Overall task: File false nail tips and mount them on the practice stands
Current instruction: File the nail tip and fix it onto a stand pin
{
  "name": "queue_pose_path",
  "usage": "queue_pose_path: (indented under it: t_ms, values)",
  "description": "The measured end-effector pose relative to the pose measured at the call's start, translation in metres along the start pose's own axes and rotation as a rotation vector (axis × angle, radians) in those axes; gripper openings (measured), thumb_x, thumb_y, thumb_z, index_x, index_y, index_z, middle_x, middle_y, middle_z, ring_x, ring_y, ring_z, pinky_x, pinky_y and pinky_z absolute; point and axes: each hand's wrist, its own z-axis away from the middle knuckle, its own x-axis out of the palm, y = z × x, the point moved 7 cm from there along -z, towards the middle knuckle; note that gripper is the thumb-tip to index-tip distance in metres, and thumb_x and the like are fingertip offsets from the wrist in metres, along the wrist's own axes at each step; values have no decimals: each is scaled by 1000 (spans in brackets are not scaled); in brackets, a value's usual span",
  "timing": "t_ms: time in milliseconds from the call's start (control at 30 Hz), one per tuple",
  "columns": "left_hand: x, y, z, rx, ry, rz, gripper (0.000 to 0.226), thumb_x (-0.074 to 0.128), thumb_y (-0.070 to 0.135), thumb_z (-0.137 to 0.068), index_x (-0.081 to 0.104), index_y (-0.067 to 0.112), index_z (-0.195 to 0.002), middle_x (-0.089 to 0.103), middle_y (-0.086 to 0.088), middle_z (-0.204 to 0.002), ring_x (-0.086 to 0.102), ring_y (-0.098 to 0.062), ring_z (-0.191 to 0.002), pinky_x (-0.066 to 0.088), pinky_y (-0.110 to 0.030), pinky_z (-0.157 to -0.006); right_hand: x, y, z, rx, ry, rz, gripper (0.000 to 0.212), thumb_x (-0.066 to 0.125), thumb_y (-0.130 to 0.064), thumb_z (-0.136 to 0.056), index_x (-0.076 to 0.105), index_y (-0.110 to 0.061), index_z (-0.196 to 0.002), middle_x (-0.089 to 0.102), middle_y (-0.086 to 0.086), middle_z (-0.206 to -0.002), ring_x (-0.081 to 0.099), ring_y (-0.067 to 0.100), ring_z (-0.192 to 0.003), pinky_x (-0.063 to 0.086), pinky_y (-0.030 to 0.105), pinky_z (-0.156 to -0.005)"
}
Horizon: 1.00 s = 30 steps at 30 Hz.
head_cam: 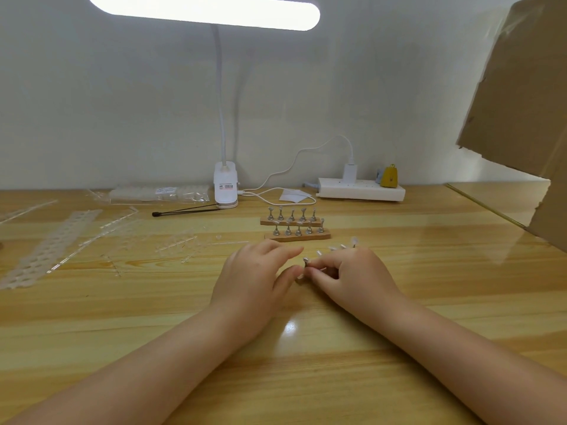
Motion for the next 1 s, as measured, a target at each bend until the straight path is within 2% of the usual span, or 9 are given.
queue_pose_path:
  t_ms: [100,300,367,467,533,633,767,900,1000]
  values:
    - [1,4,1,58,31,-74,26,54,37,-95,69,32,-115,65,6,-110,55,-19,-103,41,-37,-87,0,-2,0,-18,26,32,16,61,-35,-89,77,-31,-93,47,-19,-55,46,5,-63,32,26,-58]
    - [-3,10,0,144,94,-196,37,42,42,-89,76,29,-98,68,4,-92,62,-24,-79,48,-38,-68,1,-6,0,-44,32,75,19,59,-35,-91,76,-28,-89,63,-9,-69,47,8,-66,35,27,-61]
    - [-2,10,1,136,91,-219,32,47,41,-89,76,30,-98,68,4,-91,62,-23,-79,47,-38,-68,0,-7,0,-45,27,76,19,59,-35,-91,76,-27,-90,66,-7,-72,50,10,-68,32,26,-63]
    - [-2,11,2,127,95,-205,29,51,39,-89,74,27,-103,68,4,-96,63,-23,-86,48,-38,-74,0,-8,1,-39,11,73,20,57,-35,-92,75,-28,-95,69,-7,-77,58,13,-76,40,27,-68]
    - [-1,14,3,150,110,-196,30,48,38,-90,71,25,-105,68,3,-102,63,-23,-90,48,-38,-76,0,-9,1,-50,16,80,20,56,-35,-93,75,-29,-98,70,-6,-81,59,15,-80,33,24,-68]
    - [-1,18,0,182,142,-210,22,61,29,-86,72,22,-103,69,1,-98,65,-25,-87,49,-40,-73,-1,-11,1,-66,38,98,19,58,-35,-92,74,-28,-97,70,-5,-82,59,16,-82,24,22,-66]
    - [-3,22,-5,199,182,-219,17,65,31,-79,74,19,-88,70,2,-82,65,-25,-80,49,-38,-68,-2,-16,3,-102,73,106,15,61,-29,-88,74,-20,-87,68,-3,-74,58,16,-72,25,21,-65]
    - [-6,18,-3,195,184,-234,25,61,38,-81,73,17,-87,70,4,-79,65,-23,-78,49,-36,-68,-1,-17,4,-131,97,91,14,64,-28,-87,74,-19,-85,66,-4,-69,48,9,-64,29,25,-60]
    - [-8,13,-2,166,179,-228,29,57,43,-82,73,20,-86,70,7,-78,64,-21,-78,49,-36,-68,-3,-16,5,-154,149,67,14,67,-27,-88,75,-18,-81,64,-4,-63,43,6,-59,36,23,-68]
